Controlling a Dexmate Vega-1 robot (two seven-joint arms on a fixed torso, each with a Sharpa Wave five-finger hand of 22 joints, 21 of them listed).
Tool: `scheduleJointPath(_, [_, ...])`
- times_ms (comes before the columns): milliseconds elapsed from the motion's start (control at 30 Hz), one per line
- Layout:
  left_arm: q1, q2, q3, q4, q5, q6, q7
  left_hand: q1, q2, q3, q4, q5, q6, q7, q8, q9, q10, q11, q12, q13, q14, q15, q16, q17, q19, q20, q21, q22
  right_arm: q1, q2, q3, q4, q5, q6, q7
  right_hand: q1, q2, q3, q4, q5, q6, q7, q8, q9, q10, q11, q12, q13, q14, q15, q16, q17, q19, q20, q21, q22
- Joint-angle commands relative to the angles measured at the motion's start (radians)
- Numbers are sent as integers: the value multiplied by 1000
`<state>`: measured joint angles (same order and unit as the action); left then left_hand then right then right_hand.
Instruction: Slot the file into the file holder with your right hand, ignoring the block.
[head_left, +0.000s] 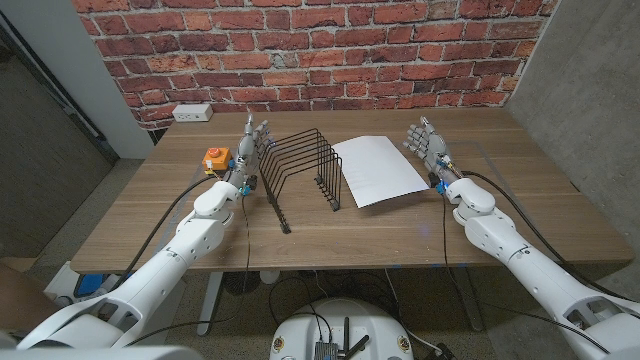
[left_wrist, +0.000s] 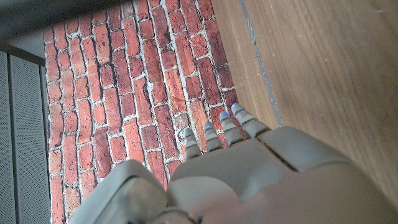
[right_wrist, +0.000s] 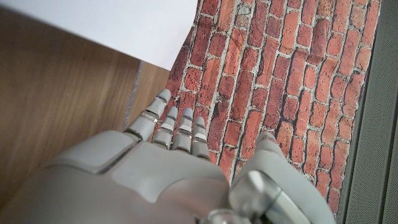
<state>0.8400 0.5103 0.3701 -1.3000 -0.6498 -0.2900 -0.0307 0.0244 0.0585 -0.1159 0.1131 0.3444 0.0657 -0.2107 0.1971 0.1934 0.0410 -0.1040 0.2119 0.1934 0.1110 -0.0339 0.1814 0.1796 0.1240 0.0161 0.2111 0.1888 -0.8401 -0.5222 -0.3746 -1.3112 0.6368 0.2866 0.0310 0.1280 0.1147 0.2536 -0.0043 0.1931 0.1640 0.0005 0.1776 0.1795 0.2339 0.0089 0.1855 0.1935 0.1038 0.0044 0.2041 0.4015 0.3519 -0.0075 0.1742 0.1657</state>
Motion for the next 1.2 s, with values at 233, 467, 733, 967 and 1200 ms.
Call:
scheduleJointPath(233, [-1, 1, 0, 0, -1, 1, -2, -1, 11, -3, 2, 6, 0, -9, 4, 4, 0, -8, 4, 5, 10, 1, 6, 1, 7, -1, 7, 4, 34, -5, -18, 34, -26, 5, 30, -18, 9, -3, 15, 11, -9, 4, 4, 1, -4, -1, 3, 1, -9, -19, 2, -1, -11, -18, 5, 2])
scheduleJointPath(467, [-1, 1, 0, 0, 0, 1, -1, -1, 11, -2, 2, 6, 0, -9, 4, 4, -1, -4, 4, 5, 10, 2, 6, 1, 7, 0, 7, 4, 18, -45, -12, -18, -26, -38, 24, -22, 8, -4, 18, 12, -12, 6, 4, 1, -4, -2, 3, 0, -10, -21, 2, -3, -13, -19, 5, 2])
scheduleJointPath(733, [0, 1, 0, 0, -1, -1, -2, -1, 11, -1, 2, 6, 1, -9, 4, 4, -2, -10, 4, 5, 10, 1, 6, 1, 8, -1, 7, 4, 28, -73, -10, -25, -20, -61, 56, -20, 6, -1, 15, 15, -4, 10, 9, 0, -3, -3, 4, -1, -9, -23, 1, -8, -15, -21, 7, 1])
scheduleJointPath(967, [0, 0, 0, 0, -1, 0, -2, -1, 10, -1, 2, 6, 1, -9, 4, 4, -1, -8, 4, 5, 9, 3, 5, 1, 8, 0, 7, 4, 11, -130, 6, -101, -17, -123, 42, -14, 7, 2, 10, 16, -3, 13, 10, 0, -3, -3, 5, -2, -10, -24, 0, -11, -16, -22, 7, 1])
scheduleJointPath(1200, [-1, 0, 0, 2, 0, -1, -2, -2, 10, 0, 2, 6, 1, -9, 4, 4, 0, -8, 4, 5, 10, 2, 6, 1, 8, 0, 7, 4, 13, -149, 15, -102, -3, -136, 63, -2, 7, 8, -1, 18, -4, 18, 11, 0, -4, -1, 5, -3, -8, -21, 1, -17, -15, -23, 9, 1])
